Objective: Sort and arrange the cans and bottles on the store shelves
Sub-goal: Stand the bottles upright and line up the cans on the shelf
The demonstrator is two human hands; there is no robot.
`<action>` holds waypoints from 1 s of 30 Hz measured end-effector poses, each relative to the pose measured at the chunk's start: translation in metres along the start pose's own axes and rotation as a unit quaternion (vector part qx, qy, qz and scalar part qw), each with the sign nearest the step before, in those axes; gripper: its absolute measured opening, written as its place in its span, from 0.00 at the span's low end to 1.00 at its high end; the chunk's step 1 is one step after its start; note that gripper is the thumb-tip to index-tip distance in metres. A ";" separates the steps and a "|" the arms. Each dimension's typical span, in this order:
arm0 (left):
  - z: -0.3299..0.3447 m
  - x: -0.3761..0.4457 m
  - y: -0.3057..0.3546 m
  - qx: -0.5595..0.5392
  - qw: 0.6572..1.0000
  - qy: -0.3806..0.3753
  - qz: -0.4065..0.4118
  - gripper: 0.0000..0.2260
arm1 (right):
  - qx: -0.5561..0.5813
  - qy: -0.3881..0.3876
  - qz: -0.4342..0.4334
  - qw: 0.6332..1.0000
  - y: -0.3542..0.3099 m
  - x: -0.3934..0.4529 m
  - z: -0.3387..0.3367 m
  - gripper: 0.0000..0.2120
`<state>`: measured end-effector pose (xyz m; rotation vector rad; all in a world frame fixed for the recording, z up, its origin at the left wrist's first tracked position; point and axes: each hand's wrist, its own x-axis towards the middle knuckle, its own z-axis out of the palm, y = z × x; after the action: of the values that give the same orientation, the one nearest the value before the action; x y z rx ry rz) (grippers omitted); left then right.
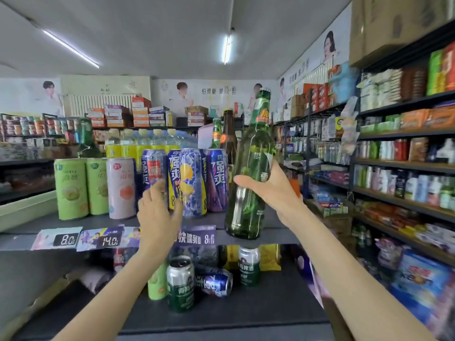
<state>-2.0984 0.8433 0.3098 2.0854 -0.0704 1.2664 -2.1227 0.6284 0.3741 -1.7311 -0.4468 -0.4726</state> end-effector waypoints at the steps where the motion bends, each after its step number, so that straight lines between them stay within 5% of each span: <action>1: -0.012 -0.015 -0.009 -0.018 0.999 0.022 0.027 0.19 | 0.010 -0.011 -0.004 1.000 -0.005 -0.019 0.008 0.26; 4: -0.049 -0.076 -0.050 -0.051 0.997 0.033 0.052 0.14 | 0.030 -0.029 -0.009 0.999 -0.004 -0.081 0.040 0.27; 12: -0.084 -0.275 -0.222 0.040 0.987 -0.144 -0.053 0.13 | -0.024 -0.063 0.114 0.991 0.141 -0.242 0.132 0.36; 21: 0.019 -0.528 -0.379 0.092 0.950 -0.296 -0.047 0.14 | -0.077 -0.085 0.282 0.953 0.422 -0.424 0.188 0.48; 25: 0.081 -0.627 -0.440 0.079 0.933 -0.351 -0.017 0.18 | -0.089 -0.081 0.331 0.936 0.539 -0.496 0.208 0.30; 30: 0.153 -0.721 -0.495 0.065 0.921 -0.383 -0.017 0.22 | -0.080 -0.029 0.317 0.945 0.690 -0.580 0.217 0.41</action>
<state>-2.1718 0.9229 -0.5720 2.5667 -0.3004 0.3704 -2.2269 0.6782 -0.5461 -1.9302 0.1254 0.0101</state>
